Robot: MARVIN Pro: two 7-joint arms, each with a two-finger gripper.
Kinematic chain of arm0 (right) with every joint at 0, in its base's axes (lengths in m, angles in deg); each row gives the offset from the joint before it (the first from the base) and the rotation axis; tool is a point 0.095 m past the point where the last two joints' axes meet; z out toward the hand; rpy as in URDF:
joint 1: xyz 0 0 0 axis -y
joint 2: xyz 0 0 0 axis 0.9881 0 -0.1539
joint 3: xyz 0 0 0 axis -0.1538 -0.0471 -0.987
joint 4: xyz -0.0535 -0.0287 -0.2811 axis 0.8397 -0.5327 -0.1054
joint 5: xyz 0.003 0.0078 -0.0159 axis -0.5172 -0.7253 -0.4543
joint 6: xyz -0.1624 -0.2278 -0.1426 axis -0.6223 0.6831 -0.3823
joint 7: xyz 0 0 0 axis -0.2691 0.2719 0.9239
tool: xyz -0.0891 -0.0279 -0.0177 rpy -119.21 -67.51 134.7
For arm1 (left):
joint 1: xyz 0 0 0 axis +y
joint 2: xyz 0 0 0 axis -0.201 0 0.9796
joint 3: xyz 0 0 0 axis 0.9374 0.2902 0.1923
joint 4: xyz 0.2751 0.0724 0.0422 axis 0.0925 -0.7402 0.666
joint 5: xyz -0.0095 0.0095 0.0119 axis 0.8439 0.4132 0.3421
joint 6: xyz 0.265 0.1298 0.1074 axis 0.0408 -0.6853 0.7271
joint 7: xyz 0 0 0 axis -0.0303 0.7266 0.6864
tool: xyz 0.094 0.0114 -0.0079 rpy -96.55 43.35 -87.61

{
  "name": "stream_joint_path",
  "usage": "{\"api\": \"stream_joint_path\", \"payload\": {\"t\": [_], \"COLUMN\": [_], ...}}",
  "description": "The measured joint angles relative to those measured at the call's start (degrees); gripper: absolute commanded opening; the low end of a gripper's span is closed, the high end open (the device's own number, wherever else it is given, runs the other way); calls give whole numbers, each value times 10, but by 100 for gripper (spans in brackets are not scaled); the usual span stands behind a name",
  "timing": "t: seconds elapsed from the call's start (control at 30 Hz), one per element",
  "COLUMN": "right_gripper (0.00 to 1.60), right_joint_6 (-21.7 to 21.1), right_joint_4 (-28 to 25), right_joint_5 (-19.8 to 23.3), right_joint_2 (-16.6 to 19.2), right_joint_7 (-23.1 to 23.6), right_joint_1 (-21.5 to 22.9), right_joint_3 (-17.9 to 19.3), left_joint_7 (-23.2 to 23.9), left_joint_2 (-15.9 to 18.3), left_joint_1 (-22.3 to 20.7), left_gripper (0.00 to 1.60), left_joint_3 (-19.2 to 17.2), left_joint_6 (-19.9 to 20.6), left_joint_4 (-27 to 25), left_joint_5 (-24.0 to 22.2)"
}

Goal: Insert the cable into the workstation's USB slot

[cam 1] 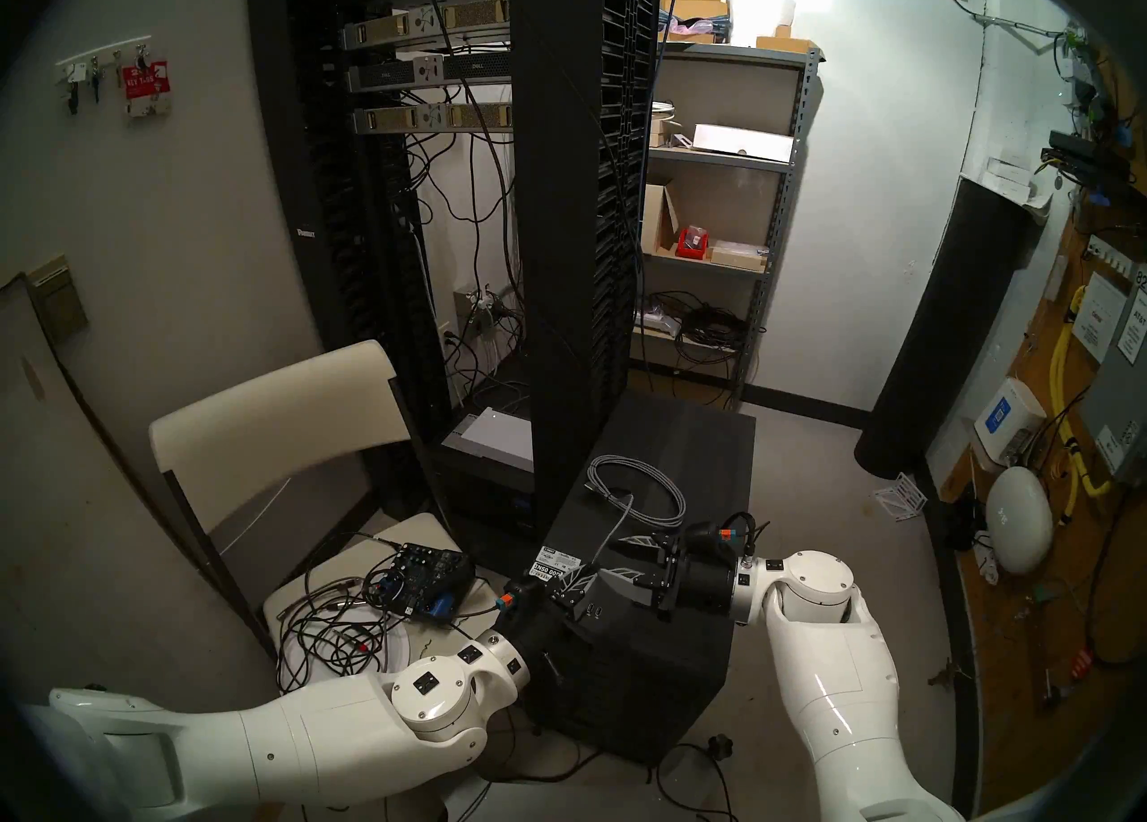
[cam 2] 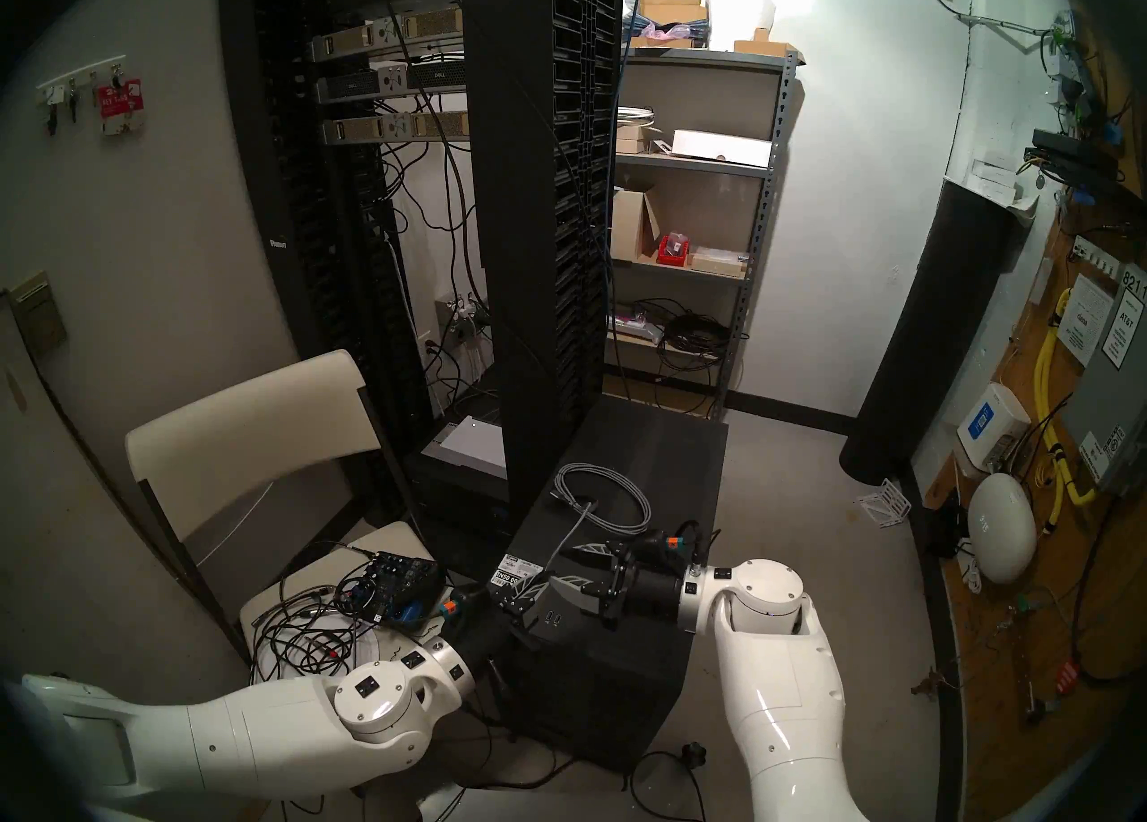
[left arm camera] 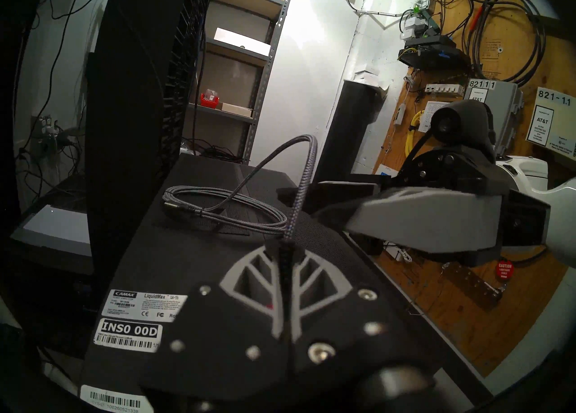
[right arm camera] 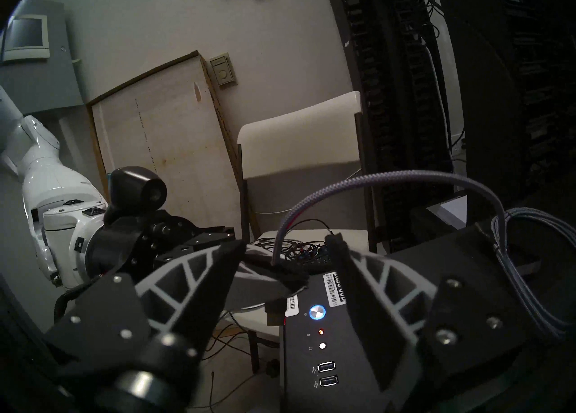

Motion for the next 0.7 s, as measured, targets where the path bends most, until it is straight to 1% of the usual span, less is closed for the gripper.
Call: {"api": "stream_joint_path", "payload": {"t": [0.07, 0.1, 0.17, 0.33, 0.37, 0.4, 0.43, 0.5, 0.57, 0.7], "right_gripper": [38, 15, 0, 0, 58, 70, 77, 84, 79, 77], "right_joint_6": [0, 0, 1, 4, 4, 4, 4, 4, 4, 5], "right_joint_4": [2, 3, 5, 11, 13, 14, 15, 16, 18, 19], "right_joint_5": [-1, -2, -2, -1, 0, 0, 0, 0, 0, 0], "right_joint_2": [0, 0, -1, -1, -2, -2, -2, -2, -2, -2], "right_joint_7": [0, 0, 0, 1, 1, 1, 2, 3, 3, 3], "right_joint_1": [1, 1, 2, 4, 4, 5, 5, 6, 6, 7], "right_joint_3": [-1, -1, -2, -1, -1, -1, -1, 0, 0, 0], "left_joint_7": [1, 1, 1, 3, 4, 5, 6, 8, 10, 12], "left_joint_2": [0, 0, 0, 1, 1, 1, 2, 2, 2, 2], "left_joint_1": [0, 0, 0, -1, -2, -2, -2, -3, -2, -2], "left_gripper": [0, 0, 0, 0, 0, 0, 0, 0, 0, 0], "left_joint_3": [0, 0, 0, -1, -1, -1, 0, 0, 1, 2], "left_joint_6": [0, 0, 0, 2, 3, 4, 4, 5, 5, 4], "left_joint_4": [0, 0, 0, 2, 2, 2, 2, 2, 2, 2], "left_joint_5": [0, 1, 1, 0, 0, 0, 0, 0, 2, 4]}}
